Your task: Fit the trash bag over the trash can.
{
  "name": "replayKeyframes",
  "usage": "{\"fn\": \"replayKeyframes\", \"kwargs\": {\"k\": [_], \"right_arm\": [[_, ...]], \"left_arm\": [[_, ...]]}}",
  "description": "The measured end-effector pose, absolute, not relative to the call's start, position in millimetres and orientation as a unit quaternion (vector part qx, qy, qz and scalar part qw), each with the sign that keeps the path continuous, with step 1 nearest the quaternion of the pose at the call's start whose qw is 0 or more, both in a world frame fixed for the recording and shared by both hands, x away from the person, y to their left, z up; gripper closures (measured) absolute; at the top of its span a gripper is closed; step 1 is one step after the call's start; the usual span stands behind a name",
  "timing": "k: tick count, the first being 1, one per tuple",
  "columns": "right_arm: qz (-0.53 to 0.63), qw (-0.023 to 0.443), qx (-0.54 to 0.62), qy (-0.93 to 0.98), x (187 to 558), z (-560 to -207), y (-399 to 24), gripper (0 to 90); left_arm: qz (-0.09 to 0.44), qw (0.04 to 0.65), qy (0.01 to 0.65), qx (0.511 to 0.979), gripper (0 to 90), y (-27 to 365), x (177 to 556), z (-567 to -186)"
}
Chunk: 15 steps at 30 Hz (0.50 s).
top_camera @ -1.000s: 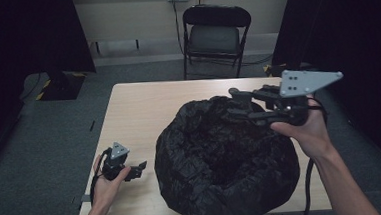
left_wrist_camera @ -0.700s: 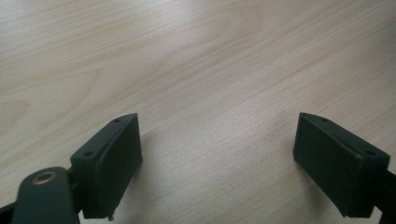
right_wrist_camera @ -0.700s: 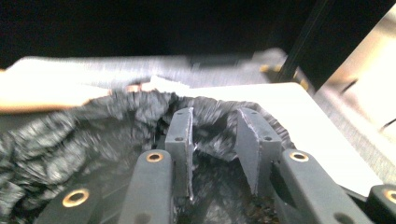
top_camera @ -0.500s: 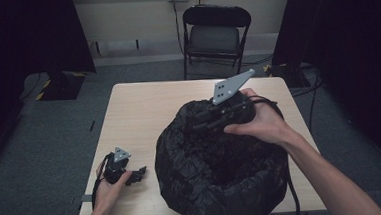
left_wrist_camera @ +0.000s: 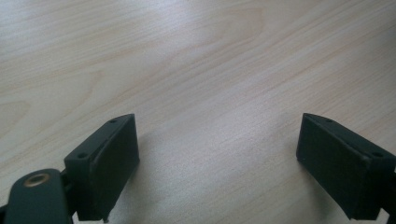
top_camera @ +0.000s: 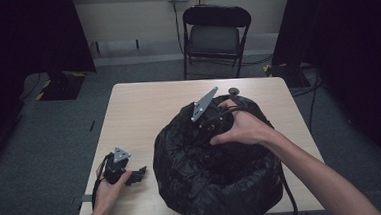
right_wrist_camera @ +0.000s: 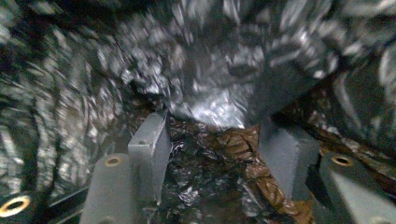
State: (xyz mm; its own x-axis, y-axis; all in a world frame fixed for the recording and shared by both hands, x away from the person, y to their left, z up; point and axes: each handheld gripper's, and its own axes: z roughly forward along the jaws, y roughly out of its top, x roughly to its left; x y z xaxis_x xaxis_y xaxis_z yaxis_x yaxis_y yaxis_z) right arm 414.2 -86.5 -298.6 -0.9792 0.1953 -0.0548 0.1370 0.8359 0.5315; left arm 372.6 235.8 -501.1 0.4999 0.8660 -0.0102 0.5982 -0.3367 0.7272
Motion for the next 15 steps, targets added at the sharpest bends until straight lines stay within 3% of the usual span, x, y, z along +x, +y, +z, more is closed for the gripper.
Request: {"fn": "replayKeyframes", "kwargs": {"k": [11, 15], "right_arm": [[0.201, 0.057, 0.053, 0.977, 408.7, -312.1, -78.2, 28.7], [0.230, 0.062, 0.069, 0.969, 408.0, -304.6, -78.0, 29.9]], "left_arm": [[0.196, 0.345, 0.461, 0.794, 11.7, 236.0, 372.6, -501.5], [0.197, 0.348, 0.461, 0.792, 11.4, 236.3, 372.2, -502.1]]}}
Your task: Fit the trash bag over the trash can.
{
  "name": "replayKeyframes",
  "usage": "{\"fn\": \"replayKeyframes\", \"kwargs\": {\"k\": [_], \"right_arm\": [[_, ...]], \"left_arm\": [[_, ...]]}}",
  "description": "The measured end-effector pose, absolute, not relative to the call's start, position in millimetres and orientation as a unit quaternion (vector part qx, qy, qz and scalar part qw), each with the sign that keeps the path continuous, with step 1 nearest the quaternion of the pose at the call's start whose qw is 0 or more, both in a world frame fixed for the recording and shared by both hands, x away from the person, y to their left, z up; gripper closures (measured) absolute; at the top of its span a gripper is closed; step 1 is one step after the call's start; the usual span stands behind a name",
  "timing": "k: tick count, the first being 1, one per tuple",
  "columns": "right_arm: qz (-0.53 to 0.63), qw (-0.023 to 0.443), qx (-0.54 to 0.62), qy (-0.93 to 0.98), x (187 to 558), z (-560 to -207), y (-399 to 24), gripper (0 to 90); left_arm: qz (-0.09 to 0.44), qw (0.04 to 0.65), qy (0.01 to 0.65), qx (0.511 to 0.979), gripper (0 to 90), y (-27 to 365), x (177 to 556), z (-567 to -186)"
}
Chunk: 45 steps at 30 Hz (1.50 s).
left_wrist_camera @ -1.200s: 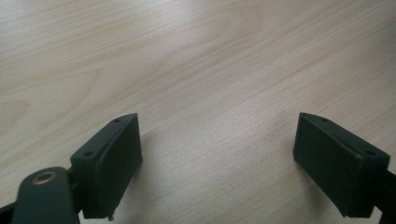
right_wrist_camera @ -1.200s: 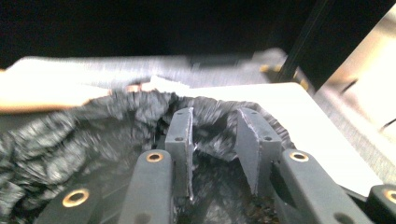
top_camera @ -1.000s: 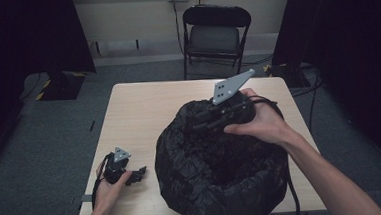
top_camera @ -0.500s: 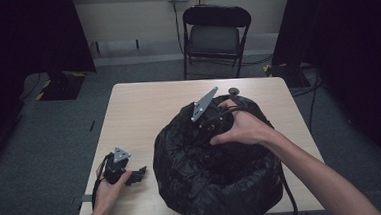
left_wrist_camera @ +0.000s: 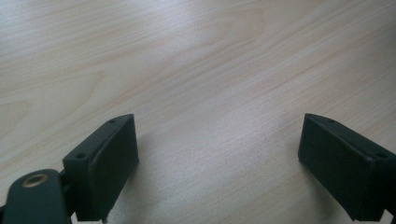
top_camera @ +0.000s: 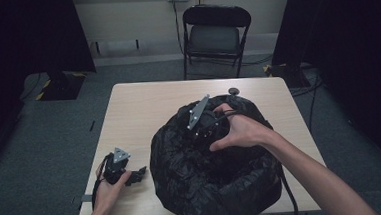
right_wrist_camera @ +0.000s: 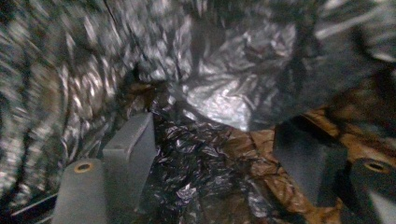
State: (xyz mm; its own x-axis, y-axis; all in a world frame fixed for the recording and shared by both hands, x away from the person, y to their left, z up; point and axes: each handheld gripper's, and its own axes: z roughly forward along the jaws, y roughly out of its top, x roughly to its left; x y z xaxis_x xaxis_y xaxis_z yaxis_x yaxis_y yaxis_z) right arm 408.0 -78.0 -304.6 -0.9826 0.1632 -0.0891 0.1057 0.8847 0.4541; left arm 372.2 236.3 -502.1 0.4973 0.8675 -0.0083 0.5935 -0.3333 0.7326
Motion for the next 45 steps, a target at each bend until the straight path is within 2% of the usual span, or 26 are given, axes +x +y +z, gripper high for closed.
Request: {"fn": "replayKeyframes", "kwargs": {"k": [2, 8, 15, 18, 23, 24, 25, 26, 27, 28, 29, 30, 31, 33, 34, 37, 38, 39, 40, 41, 43, 45], "right_arm": [[0.255, 0.058, 0.069, 0.963, 406.9, -296.2, -79.2, 27.0], [0.281, 0.061, 0.054, 0.956, 395.4, -274.0, -85.8, 31.7], [0.345, 0.066, 0.064, 0.934, 391.1, -249.1, -106.4, 31.6], [0.369, 0.054, 0.069, 0.925, 392.5, -240.2, -114.6, 31.6], [0.340, 0.039, 0.069, 0.937, 393.2, -250.4, -107.4, 30.1], [0.331, 0.033, 0.065, 0.941, 391.6, -255.0, -103.7, 33.1], [0.320, 0.028, 0.052, 0.946, 389.8, -263.3, -98.7, 48.5], [0.317, 0.029, 0.046, 0.947, 389.1, -266.0, -97.3, 56.3], [0.317, 0.029, 0.046, 0.947, 389.1, -266.0, -97.3, 56.3], [0.319, 0.034, 0.042, 0.946, 388.7, -267.9, -96.9, 71.5], [0.319, 0.034, 0.042, 0.946, 388.7, -267.9, -96.9, 71.5], [0.333, 0.046, 0.046, 0.941, 388.8, -264.4, -99.0, 80.5], [0.344, 0.050, 0.048, 0.937, 388.8, -261.8, -100.5, 83.2], [0.358, 0.045, 0.041, 0.932, 389.2, -259.5, -102.0, 83.2], [0.380, 0.029, 0.028, 0.924, 387.3, -256.1, -103.9, 80.0], [0.382, 0.013, 0.033, 0.924, 385.1, -254.8, -103.1, 61.4], [0.378, 0.006, 0.032, 0.925, 384.8, -256.4, -101.9, 67.5], [0.378, 0.006, 0.032, 0.925, 384.8, -256.4, -101.9, 67.5], [0.358, -0.002, 0.017, 0.934, 383.8, -263.3, -97.9, 74.7], [0.343, -0.001, 0.011, 0.939, 383.3, -268.1, -95.2, 76.6], [0.311, -0.013, -0.001, 0.950, 382.4, -278.8, -89.8, 76.4], [0.282, -0.021, -0.001, 0.959, 382.7, -288.6, -84.7, 71.3]], "left_arm": [[0.196, 0.346, 0.461, 0.793, 10.7, 236.6, 372.6, -502.0], [0.196, 0.346, 0.461, 0.793, 10.3, 236.6, 372.7, -502.1], [0.196, 0.344, 0.462, 0.794, 9.8, 236.7, 372.9, -501.9], [0.196, 0.345, 0.462, 0.793, 9.5, 236.7, 372.9, -502.0], [0.196, 0.344, 0.466, 0.791, 7.6, 236.5, 373.9, -502.4], [0.196, 0.344, 0.466, 0.791, 7.6, 236.5, 373.8, -502.4], [0.196, 0.343, 0.465, 0.792, 7.5, 236.7, 373.6, -502.3], [0.196, 0.343, 0.466, 0.792, 7.6, 236.5, 373.6, -502.4], [0.196, 0.343, 0.466, 0.792, 7.5, 236.5, 373.6, -502.4], [0.196, 0.343, 0.465, 0.792, 7.5, 236.7, 373.7, -502.3], [0.196, 0.343, 0.465, 0.793, 7.5, 236.7, 373.7, -502.3], [0.196, 0.343, 0.465, 0.793, 7.5, 236.7, 373.7, -502.3], [0.196, 0.343, 0.465, 0.792, 7.4, 236.6, 373.8, -502.4], [0.196, 0.343, 0.465, 0.792, 7.3, 236.7, 373.9, -502.4], [0.196, 0.344, 0.466, 0.791, 7.2, 236.5, 373.9, -502.5], [0.196, 0.344, 0.467, 0.791, 6.9, 236.5, 374.0, -502.5], [0.196, 0.343, 0.467, 0.791, 6.7, 236.5, 374.1, -502.5], [0.196, 0.343, 0.467, 0.791, 6.5, 236.5, 374.1, -502.5], [0.196, 0.343, 0.467, 0.791, 6.5, 236.4, 374.2, -502.5], [0.196, 0.342, 0.467, 0.791, 6.5, 236.5, 374.2, -502.5], [0.196, 0.342, 0.467, 0.791, 6.4, 236.5, 374.2, -502.5], [0.196, 0.343, 0.467, 0.791, 6.3, 236.5, 374.3, -502.6]]}}
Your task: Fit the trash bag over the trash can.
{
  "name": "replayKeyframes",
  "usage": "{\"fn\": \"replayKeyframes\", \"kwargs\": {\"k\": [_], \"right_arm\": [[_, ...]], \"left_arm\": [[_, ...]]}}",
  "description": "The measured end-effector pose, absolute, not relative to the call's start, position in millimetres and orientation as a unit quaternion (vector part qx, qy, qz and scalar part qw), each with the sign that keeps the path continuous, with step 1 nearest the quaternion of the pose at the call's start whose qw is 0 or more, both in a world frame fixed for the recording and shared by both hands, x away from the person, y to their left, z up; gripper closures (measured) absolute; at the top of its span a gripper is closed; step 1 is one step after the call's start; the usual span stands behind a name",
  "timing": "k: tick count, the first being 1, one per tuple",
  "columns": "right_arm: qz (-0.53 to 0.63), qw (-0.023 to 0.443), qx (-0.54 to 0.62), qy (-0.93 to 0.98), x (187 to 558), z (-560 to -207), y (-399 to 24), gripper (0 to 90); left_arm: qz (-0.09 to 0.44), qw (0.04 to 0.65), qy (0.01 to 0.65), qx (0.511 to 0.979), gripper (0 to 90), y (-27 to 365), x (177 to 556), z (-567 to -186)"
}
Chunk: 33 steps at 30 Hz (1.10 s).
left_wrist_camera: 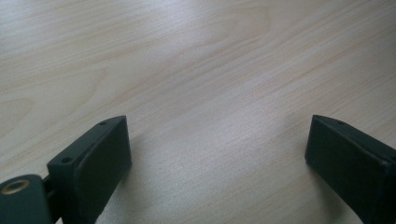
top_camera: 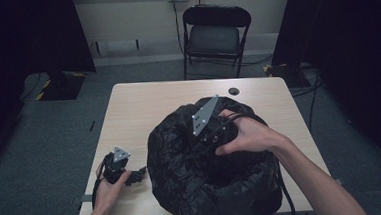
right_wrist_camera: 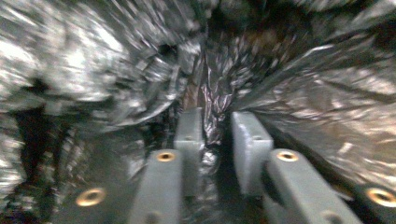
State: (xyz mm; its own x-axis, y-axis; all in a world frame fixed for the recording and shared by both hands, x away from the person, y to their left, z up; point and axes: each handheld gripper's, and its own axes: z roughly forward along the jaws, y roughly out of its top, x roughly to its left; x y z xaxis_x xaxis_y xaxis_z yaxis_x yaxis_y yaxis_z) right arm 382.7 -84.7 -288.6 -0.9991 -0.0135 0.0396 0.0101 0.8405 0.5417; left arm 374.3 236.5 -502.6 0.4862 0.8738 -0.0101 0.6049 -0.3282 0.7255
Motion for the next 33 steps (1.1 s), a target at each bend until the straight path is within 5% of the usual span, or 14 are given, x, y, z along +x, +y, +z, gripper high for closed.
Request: {"fn": "replayKeyframes", "kwargs": {"k": [2, 5, 9, 13, 17, 23, 29, 33], "right_arm": [[-0.268, 0.020, -0.003, -0.963, 382.9, -292.5, -82.9, 69.4], [-0.232, 0.018, -0.006, -0.972, 383.6, -300.2, -78.0, 50.4], [-0.269, 0.001, -0.014, -0.963, 384.5, -291.2, -79.4, 36.2], [-0.299, -0.008, 0.001, -0.954, 380.2, -272.6, -82.5, 33.4], [-0.312, 0.005, 0.001, -0.950, 378.1, -261.1, -88.9, 35.6], [-0.351, 0.001, 0.002, -0.936, 377.4, -250.5, -104.8, 55.5], [-0.372, 0.016, 0.021, -0.928, 370.8, -243.3, -110.0, 64.4], [-0.377, 0.024, 0.027, -0.926, 368.8, -246.6, -103.2, 61.4]], "left_arm": [[0.196, 0.342, 0.467, 0.792, 6.1, 236.6, 374.4, -502.5], [0.196, 0.342, 0.467, 0.792, 6.0, 236.6, 374.5, -502.5], [0.196, 0.341, 0.466, 0.792, 6.0, 236.7, 374.5, -502.5], [0.196, 0.342, 0.467, 0.792, 5.8, 236.7, 374.6, -502.5], [0.196, 0.342, 0.467, 0.792, 5.9, 236.7, 374.5, -502.5], [0.196, 0.341, 0.467, 0.792, 5.8, 236.7, 374.5, -502.5], [0.196, 0.340, 0.467, 0.792, 5.3, 236.7, 374.8, -502.5], [0.197, 0.338, 0.467, 0.793, 5.1, 236.6, 374.8, -502.4]]}}
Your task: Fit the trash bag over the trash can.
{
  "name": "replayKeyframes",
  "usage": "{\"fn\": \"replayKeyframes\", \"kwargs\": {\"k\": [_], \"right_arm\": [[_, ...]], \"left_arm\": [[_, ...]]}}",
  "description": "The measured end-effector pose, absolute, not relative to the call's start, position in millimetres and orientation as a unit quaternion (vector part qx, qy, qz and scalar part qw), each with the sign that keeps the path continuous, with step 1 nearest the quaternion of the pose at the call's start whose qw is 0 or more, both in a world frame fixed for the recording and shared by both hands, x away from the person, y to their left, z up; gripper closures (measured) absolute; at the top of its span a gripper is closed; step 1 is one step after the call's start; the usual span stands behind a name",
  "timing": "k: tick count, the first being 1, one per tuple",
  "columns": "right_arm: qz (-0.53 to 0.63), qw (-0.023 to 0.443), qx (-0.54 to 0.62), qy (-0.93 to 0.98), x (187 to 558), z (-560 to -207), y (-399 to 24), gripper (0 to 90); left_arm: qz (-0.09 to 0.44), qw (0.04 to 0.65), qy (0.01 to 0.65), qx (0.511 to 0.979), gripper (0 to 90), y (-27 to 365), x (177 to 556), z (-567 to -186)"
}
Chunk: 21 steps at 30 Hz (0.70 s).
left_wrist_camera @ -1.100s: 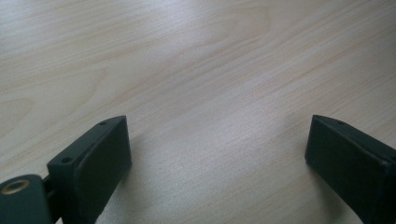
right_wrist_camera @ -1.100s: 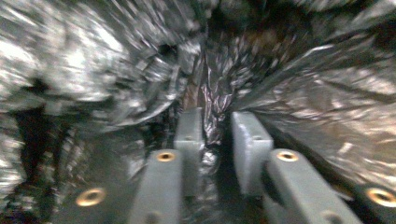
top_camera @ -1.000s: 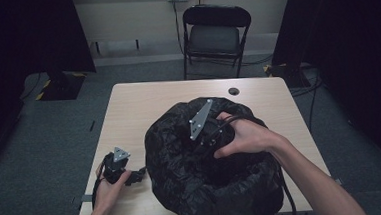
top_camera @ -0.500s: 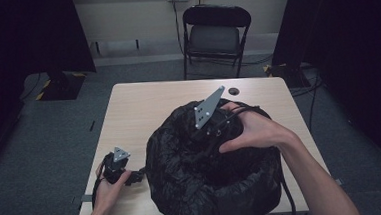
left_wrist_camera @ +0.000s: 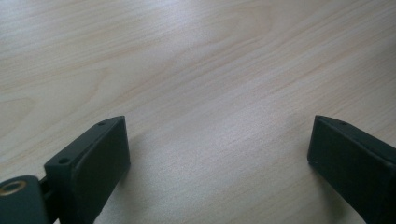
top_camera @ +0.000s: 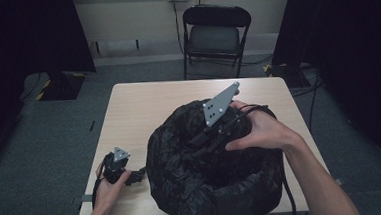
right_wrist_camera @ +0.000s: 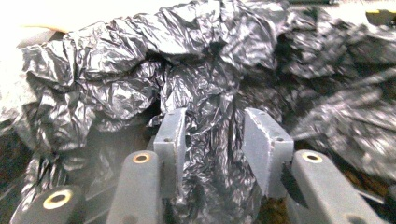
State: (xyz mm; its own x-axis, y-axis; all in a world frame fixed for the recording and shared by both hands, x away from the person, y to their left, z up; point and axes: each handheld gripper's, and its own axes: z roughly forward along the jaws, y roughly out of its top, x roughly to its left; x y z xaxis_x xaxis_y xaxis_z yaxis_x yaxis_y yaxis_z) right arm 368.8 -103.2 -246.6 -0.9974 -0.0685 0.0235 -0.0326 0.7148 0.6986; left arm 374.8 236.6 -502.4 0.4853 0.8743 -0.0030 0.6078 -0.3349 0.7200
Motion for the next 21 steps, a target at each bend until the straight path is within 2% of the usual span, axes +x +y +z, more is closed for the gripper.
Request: {"fn": "replayKeyframes", "kwargs": {"k": [1, 3, 7, 11, 17, 18, 21], "right_arm": [[-0.377, 0.024, 0.027, -0.926, 368.8, -246.6, -103.2, 61.4], [-0.382, 0.028, 0.052, -0.922, 364.9, -250.7, -97.0, 74.8], [-0.380, 0.057, 0.090, -0.919, 358.3, -256.2, -88.7, 77.5], [-0.332, 0.055, 0.087, -0.938, 357.9, -269.7, -78.9, 73.0], [-0.258, 0.064, 0.074, -0.961, 358.9, -294.4, -65.9, 53.0], [-0.254, 0.067, 0.072, -0.962, 358.3, -295.9, -63.1, 47.6], [-0.234, 0.079, 0.084, -0.965, 354.3, -300.7, -57.8, 44.3]], "left_arm": [[0.197, 0.338, 0.467, 0.793, 5.1, 236.6, 374.8, -502.4], [0.197, 0.338, 0.467, 0.793, 5.1, 236.6, 374.8, -502.4], [0.197, 0.338, 0.467, 0.793, 5.0, 236.7, 375.0, -502.5], [0.197, 0.337, 0.468, 0.793, 4.4, 236.8, 375.3, -502.5], [0.197, 0.334, 0.467, 0.795, 3.4, 236.6, 376.0, -502.6], [0.197, 0.335, 0.468, 0.794, 3.1, 236.4, 376.1, -502.7], [0.196, 0.333, 0.469, 0.794, 2.5, 236.2, 376.2, -502.7]]}}
